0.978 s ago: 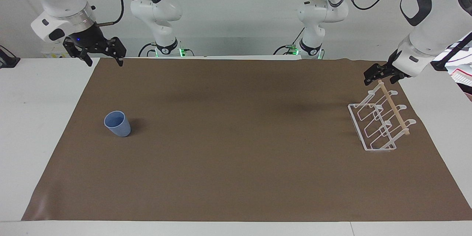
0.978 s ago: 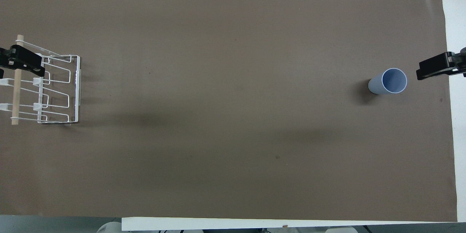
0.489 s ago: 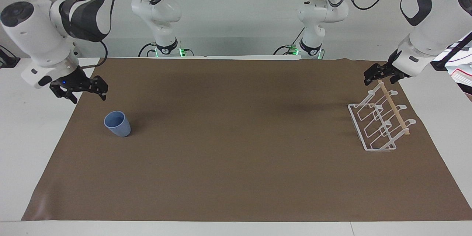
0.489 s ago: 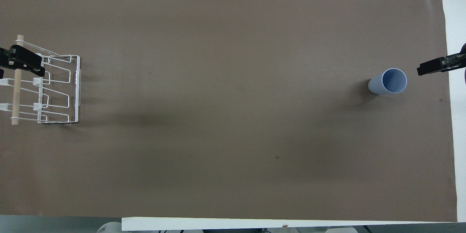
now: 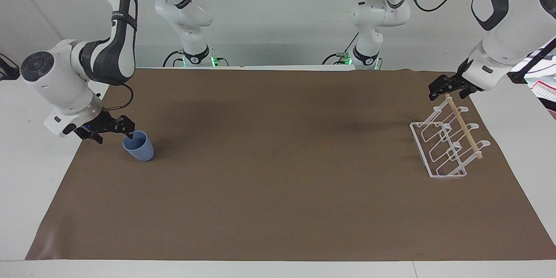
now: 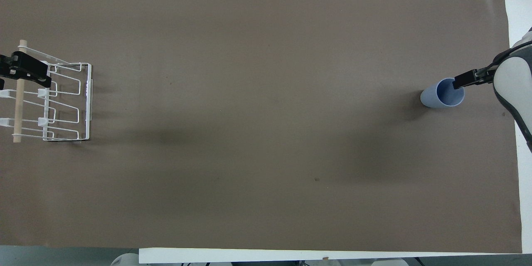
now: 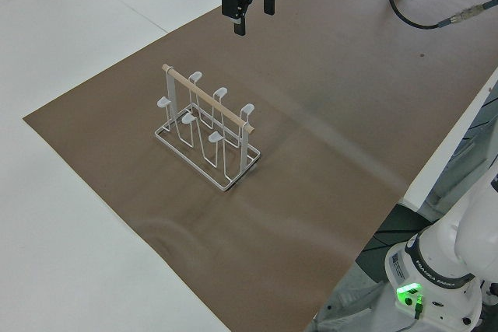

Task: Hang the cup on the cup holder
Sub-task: 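Grasp the light blue cup rim with the right gripper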

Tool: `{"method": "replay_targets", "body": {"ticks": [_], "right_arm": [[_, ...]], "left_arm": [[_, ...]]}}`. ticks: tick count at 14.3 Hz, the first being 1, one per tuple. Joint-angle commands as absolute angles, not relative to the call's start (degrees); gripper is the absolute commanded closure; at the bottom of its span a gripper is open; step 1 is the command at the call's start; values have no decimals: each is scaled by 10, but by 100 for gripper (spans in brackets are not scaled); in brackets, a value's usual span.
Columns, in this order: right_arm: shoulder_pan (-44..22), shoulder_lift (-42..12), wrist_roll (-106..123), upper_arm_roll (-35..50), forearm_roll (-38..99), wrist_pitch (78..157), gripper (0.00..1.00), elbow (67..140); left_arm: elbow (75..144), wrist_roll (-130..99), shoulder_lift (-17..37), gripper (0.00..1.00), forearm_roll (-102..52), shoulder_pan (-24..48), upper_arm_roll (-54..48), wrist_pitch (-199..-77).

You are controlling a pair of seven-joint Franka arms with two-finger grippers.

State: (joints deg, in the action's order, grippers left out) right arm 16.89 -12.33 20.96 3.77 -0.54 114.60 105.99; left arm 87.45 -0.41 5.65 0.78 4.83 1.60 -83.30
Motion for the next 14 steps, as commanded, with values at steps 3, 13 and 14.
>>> {"method": "replay_targets", "body": {"ticks": [3, 13, 14], "right_arm": [[176, -126, 213, 40, 13, 1206, 6, 1117], [179, -140, 259, 39, 9, 1216, 46, 1117], [178, -140, 259, 39, 7, 1215, 60, 1117]], "left_arm": [[889, -3, 42, 0, 18, 47, 16, -830], [889, -2, 42, 0, 18, 47, 16, -830], [889, -2, 42, 0, 18, 48, 16, -830]]}}
